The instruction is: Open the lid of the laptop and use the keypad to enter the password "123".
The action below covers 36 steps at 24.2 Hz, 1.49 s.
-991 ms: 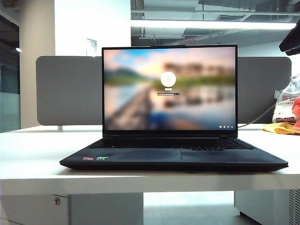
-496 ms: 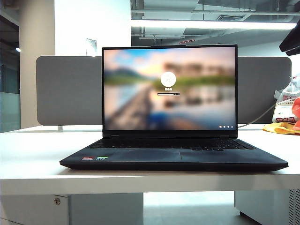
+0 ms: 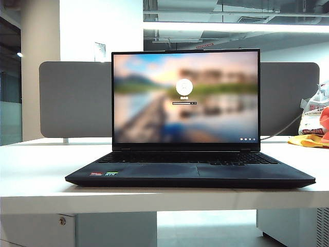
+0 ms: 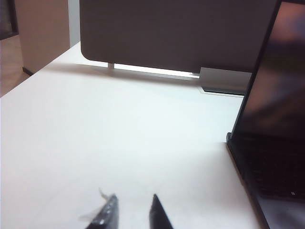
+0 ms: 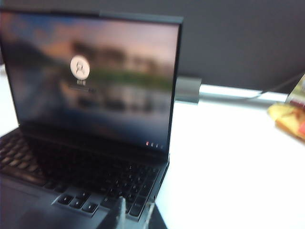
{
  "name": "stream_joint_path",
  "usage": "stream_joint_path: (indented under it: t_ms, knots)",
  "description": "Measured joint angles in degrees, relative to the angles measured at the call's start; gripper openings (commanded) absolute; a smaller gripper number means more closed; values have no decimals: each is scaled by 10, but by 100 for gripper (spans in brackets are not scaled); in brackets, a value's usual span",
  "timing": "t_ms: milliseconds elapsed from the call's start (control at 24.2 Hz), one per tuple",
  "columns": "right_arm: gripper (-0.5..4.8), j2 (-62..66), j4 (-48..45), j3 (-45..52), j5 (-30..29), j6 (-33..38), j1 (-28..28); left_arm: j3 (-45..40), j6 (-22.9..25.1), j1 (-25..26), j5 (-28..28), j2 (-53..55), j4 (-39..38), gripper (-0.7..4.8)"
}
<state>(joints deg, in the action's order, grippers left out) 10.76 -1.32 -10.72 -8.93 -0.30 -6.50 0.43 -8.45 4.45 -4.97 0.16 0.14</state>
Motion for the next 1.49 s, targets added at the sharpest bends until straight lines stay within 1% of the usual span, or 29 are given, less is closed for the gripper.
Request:
stream_joint_path:
  t_ms: [165,578,785,1156,1280,1487]
  knots:
    - [63,-43,-21,46,2,0,13,0,0,0,0,0,0,89]
    - [63,-107,-22,101,3,0,25,0,0,0,0,0,0,89]
    - [63,-106,-15,102,4,1,38,0,0,0,0,0,-1,89]
    - [63,-106,20,102,5,2,38,0,0,0,0,0,-1,89]
    - [63,-106,29,102,26,4,38,0,0,0,0,0,-1,89]
    - [63,-106,35,102,113,29,38,0,0,0,0,0,-1,89]
